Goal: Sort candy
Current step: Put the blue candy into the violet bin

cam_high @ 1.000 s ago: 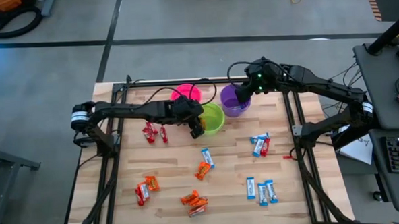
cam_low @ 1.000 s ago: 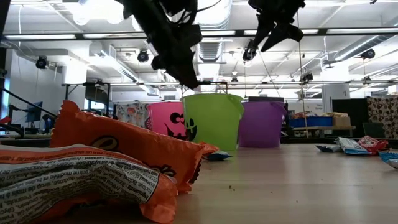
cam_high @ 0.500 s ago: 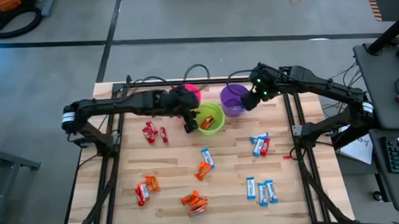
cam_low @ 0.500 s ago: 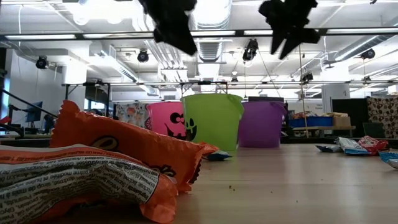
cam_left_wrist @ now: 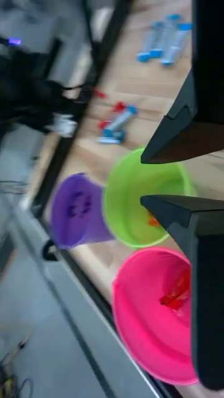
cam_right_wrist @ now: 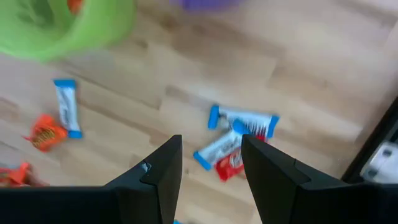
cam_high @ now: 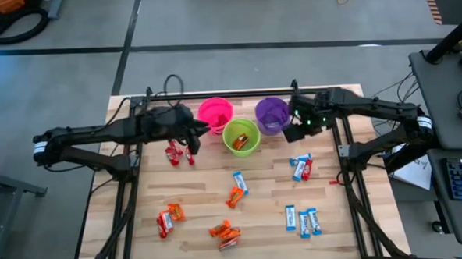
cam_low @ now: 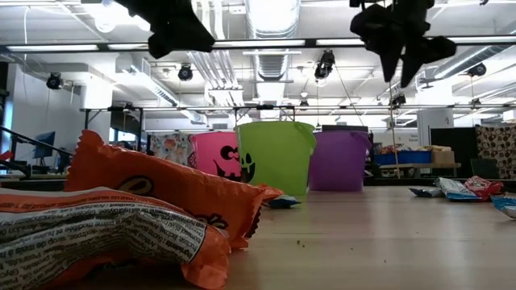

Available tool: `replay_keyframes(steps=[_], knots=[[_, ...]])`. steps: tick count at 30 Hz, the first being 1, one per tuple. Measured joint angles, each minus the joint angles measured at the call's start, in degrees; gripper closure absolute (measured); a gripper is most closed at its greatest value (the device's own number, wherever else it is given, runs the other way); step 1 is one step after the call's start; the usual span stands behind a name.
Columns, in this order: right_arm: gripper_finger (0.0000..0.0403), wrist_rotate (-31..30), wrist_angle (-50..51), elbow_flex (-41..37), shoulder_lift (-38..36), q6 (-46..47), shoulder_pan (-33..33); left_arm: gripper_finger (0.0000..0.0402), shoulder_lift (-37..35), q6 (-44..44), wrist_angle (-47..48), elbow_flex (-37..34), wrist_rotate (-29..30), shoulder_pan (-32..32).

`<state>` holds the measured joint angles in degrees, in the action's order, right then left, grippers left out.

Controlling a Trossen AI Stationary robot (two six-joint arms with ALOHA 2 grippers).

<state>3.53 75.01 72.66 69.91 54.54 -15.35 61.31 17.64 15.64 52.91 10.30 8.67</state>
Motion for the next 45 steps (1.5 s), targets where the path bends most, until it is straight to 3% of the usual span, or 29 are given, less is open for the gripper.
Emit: replay_keyframes(steps=[6,13,20,28,35,45], knots=[[0.0245,0.15,-3.26,-7.99,0.0,10.41,7.61,0.0326,-4.54,0.63,-7.11,-5.31,6.35,0.0],[0.0245,1.43,-17.82,-21.44,0.37,21.56,12.87,0.0326,-6.07,-5.48,-6.79,-4.69,14.21,0.0],[0.0245,1.31,-26.0,-32.08,0.74,29.56,13.75,0.0326,-6.23,-9.54,-6.51,-3.87,15.33,0.06],[0.0254,-1.08,-33.21,-37.44,0.76,29.83,13.73,0.0326,-6.17,-9.65,-4.92,-3.87,15.33,0.07],[0.0291,-2.03,-35.94,-38.31,0.77,29.51,13.72,0.0326,-6.17,-9.65,-4.22,-3.87,15.33,0.07],[0.0387,-2.45,-37.15,-38.46,0.73,27.01,13.7,0.0326,-6.13,-9.65,-4.22,-3.87,15.33,0.07]])
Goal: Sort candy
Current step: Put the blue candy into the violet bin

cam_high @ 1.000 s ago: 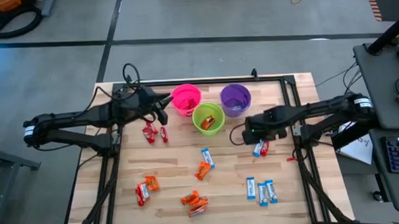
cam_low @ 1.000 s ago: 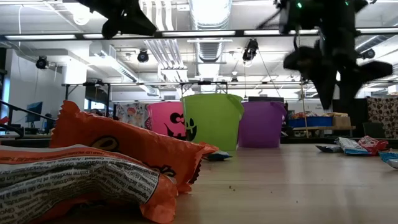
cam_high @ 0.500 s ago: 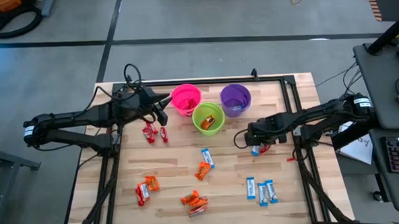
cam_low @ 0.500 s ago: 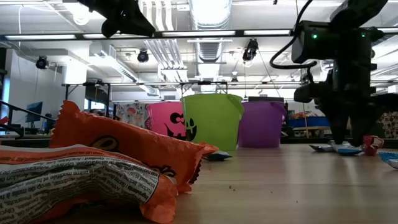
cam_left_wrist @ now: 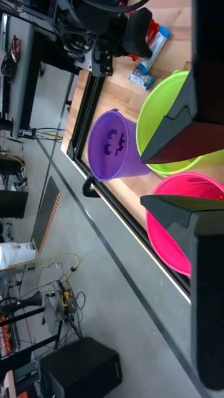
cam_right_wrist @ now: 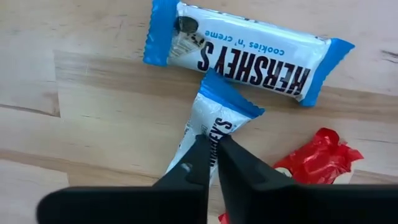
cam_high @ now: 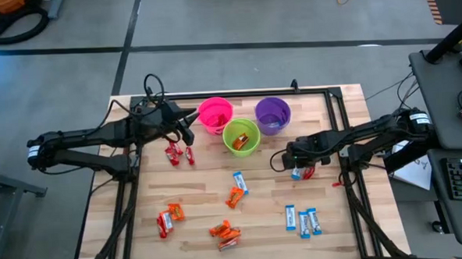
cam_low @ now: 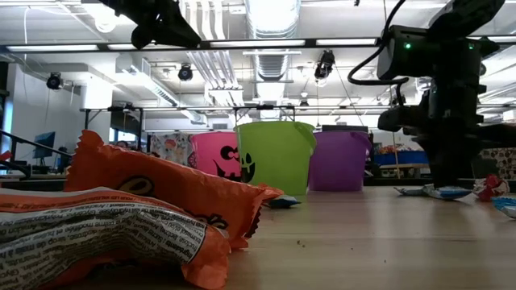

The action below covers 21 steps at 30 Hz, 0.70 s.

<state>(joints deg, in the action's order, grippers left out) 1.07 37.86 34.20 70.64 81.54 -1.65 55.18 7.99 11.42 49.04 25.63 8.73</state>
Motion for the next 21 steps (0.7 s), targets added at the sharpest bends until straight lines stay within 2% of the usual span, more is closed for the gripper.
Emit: replay_keyframes(steps=[7,16,21], knots=[[0.0394,-1.13,-0.66,1.25,-1.39,-1.42,0.02,0.0326,0.0,0.0,0.04,0.0,-0.02,0.0],[0.0394,-3.22,-0.45,11.45,-8.31,-11.33,-0.11,0.0326,0.0,0.47,0.3,0.0,-0.02,0.0],[0.0394,-7.53,-0.5,19.77,-10.35,-19.2,-1.13,0.0326,-0.38,10.88,5.69,0.0,0.94,0.19]])
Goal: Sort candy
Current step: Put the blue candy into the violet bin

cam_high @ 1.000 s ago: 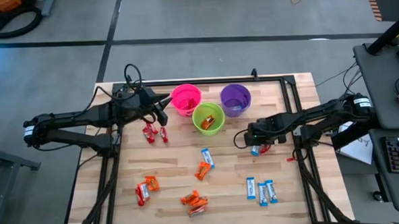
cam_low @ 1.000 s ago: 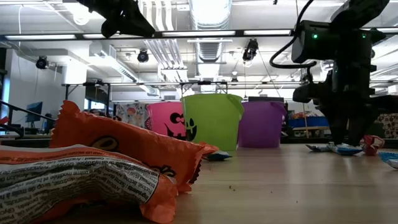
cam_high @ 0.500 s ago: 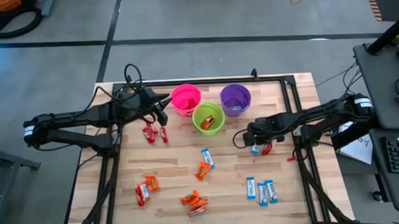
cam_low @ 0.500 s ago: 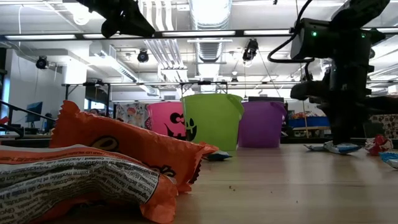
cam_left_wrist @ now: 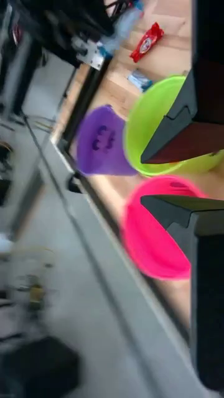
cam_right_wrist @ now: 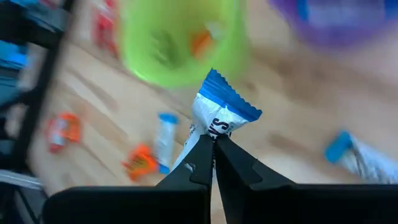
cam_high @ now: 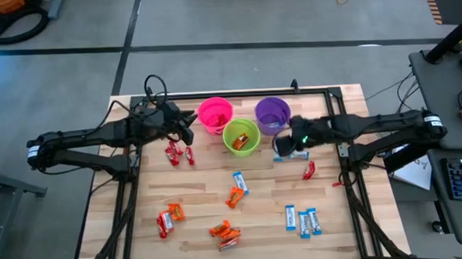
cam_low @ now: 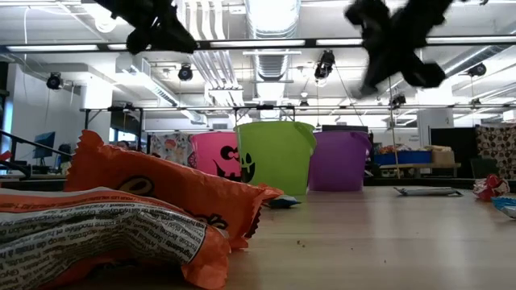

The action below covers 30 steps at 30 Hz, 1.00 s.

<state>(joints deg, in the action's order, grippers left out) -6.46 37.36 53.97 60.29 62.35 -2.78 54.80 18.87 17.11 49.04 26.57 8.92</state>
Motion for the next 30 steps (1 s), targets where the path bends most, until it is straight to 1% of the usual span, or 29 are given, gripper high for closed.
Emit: replay_keyframes(steps=[3,6,9,15,18,21,23,25,27,30], knots=[[0.0394,-3.51,-0.99,5.49,0.66,-7.23,-1.55,0.0326,-0.34,7.53,6.57,0.0,-1.93,1.03],[0.0394,-5.65,-5.75,10.25,3.1,-18.2,-3.91,0.0326,-0.37,11.45,11.73,0.0,-5.86,1.87],[0.0394,-5.47,-12.35,14.01,6.93,-28.41,-7.05,0.0326,-0.3,12.83,14.58,0.0,-7.68,2.29],[0.0394,-4.9,-28.22,17.85,15.61,-49.62,-11.43,0.0326,-0.33,13.21,16.16,0.0,-7.65,3.58],[0.0394,-0.89,-35.29,18.57,19.29,-54.88,-13.8,0.0326,-0.34,13.23,16.16,0.0,-5.65,4.79],[0.0394,4.8,-40.35,18.82,22.34,-56.72,-16.48,0.0326,-0.34,13.21,16.19,0.0,-3.76,6.76],[0.0394,9.21,-43.64,18.71,24.5,-57.38,-18.35,0.0326,-0.39,13.23,16.38,0.0,-3.95,8.64],[0.0394,13.37,-46.45,18.51,26.58,-57.56,-20.29,0.0326,-0.41,13.24,16.47,0.0,-6.58,11.12],[0.0394,17.36,-50.02,18.47,28.63,-58.71,-21.79,0.0326,-0.41,12.56,16.47,0.0,-10.42,13.6],[0.0394,20.3,-52.66,18.75,30.75,-61.45,-23.39,0.0326,-0.37,9.1,16.44,0.0,-17.46,16.66]])
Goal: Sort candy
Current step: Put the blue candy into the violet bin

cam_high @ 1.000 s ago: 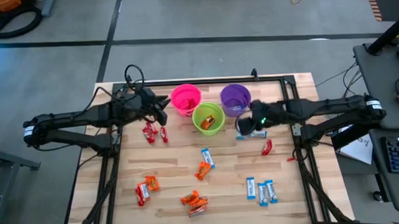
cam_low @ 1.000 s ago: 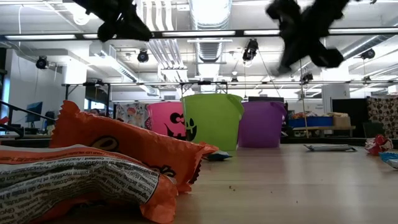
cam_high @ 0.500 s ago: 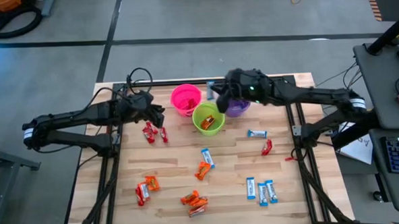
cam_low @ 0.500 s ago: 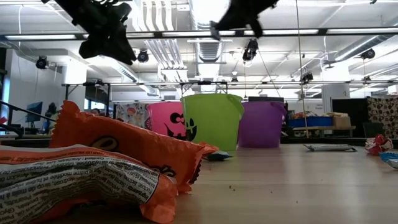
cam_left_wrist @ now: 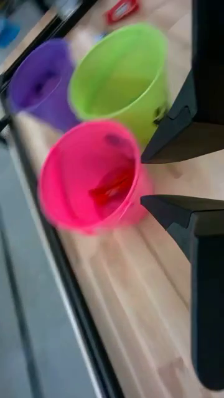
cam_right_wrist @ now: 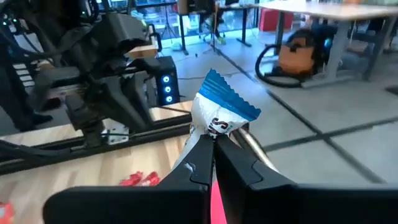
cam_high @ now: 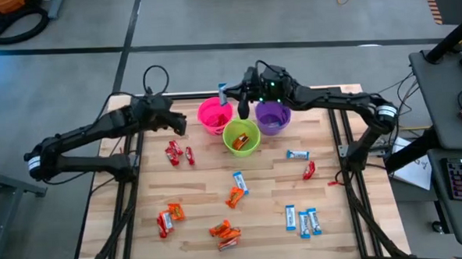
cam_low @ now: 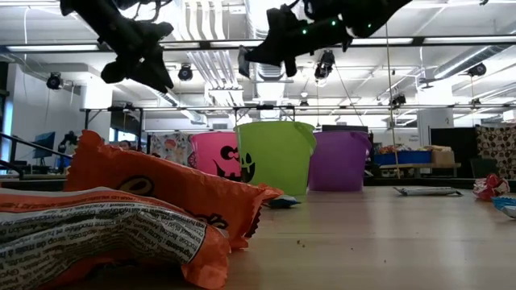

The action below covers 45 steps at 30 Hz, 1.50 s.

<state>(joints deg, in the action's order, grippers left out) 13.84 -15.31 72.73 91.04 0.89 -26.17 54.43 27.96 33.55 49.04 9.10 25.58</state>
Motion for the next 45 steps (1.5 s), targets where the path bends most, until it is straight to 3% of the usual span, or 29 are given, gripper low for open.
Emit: replay_keyframes(steps=[5,24,31,36,40,45], knots=[[0.0394,0.15,0.07,0.7,2.86,-5.81,-1.75,0.0326,0.02,-6.04,0.04,0.0,-6.81,1.08],[0.0394,1.59,0.05,2.53,10.36,-8.4,-3.19,0.0326,1.66,-3.71,7.06,-0.09,-6.62,0.88],[0.0394,-5.05,2.92,5.57,9.57,-10.64,-6.45,0.0326,3.59,-1.96,8.32,-0.11,-6.59,0.88],[0.0394,-5.34,3.44,7.6,8.68,-9.25,-10.38,0.0326,5.26,-1.8,8.32,-0.11,-6.58,0.88],[0.0394,-5.59,9.53,9.6,8.75,-7.93,-13.29,0.0326,6.2,0.04,8.62,-0.11,-6.58,0.88],[0.0394,-6.38,24.08,16.53,8.77,-8.26,-17.34,0.0326,7.59,0.46,8.99,-0.11,-6.56,0.9]])
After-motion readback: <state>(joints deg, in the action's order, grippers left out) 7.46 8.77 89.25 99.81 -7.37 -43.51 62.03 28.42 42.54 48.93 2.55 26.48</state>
